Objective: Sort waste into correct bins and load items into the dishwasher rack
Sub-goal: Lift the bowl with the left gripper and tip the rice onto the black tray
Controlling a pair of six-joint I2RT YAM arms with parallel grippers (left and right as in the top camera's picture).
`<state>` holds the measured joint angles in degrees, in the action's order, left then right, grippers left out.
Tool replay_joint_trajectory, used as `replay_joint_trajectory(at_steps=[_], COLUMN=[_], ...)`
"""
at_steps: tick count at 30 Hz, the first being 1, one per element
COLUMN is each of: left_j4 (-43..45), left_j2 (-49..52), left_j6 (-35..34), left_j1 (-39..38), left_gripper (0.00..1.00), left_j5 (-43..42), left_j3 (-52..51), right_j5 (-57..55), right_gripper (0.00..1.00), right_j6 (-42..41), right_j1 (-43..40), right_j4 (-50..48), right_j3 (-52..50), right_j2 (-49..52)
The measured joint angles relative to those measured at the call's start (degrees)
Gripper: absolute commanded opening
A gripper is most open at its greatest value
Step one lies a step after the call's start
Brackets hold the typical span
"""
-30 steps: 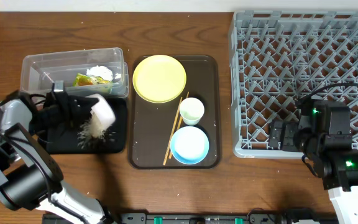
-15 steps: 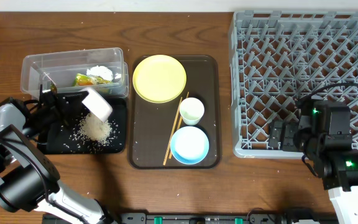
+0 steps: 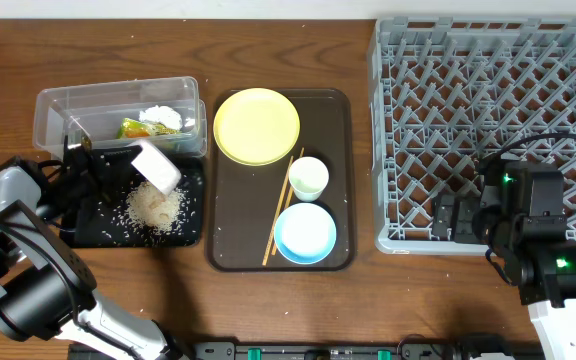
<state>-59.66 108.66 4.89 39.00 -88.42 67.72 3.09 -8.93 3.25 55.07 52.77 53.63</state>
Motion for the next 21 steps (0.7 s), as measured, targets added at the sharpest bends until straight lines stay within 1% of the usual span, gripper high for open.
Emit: replay_joint_trajectory(at_steps=[3, 5, 7, 11, 13, 17, 21], left_j4=[0.2, 2.1, 4.8, 6.1, 6.1, 6.6, 7.8], left_j2=[0.0, 0.0, 0.0, 0.0, 0.0, 0.0, 0.0], left_j6=[0.0, -0.1, -0.6, -3.7, -4.1, -1.9, -2.7], left_j1=[0.0, 0.0, 0.0, 0.0, 0.0, 0.0, 0.0], left_gripper=[0.06, 0.06, 0.06, 0.06, 0.06, 0.06, 0.06], left_j5=[0.0, 0.6, 2.7, 7.1, 6.3, 2.6, 3.6], left_j3=[0.0, 0.0, 0.0, 0.0, 0.0, 0.0, 0.0], right_j5=[0.0, 0.0, 0.0, 0.0, 0.0, 0.0, 0.0], right_gripper=[0.99, 0.99, 0.99, 0.99, 0.99, 0.99, 0.99], right_j6=[0.0, 0.0, 0.0, 0.0, 0.0, 0.0, 0.0], right_j1=[0.0, 0.0, 0.0, 0.0, 0.0, 0.0, 0.0], right_j4=[0.0, 0.0, 0.0, 0.0, 0.0, 0.0, 0.0], right_j3=[0.0, 0.0, 0.0, 0.0, 0.0, 0.0, 0.0], right_j2=[0.0, 0.0, 0.0, 0.0, 0.0, 0.0, 0.0])
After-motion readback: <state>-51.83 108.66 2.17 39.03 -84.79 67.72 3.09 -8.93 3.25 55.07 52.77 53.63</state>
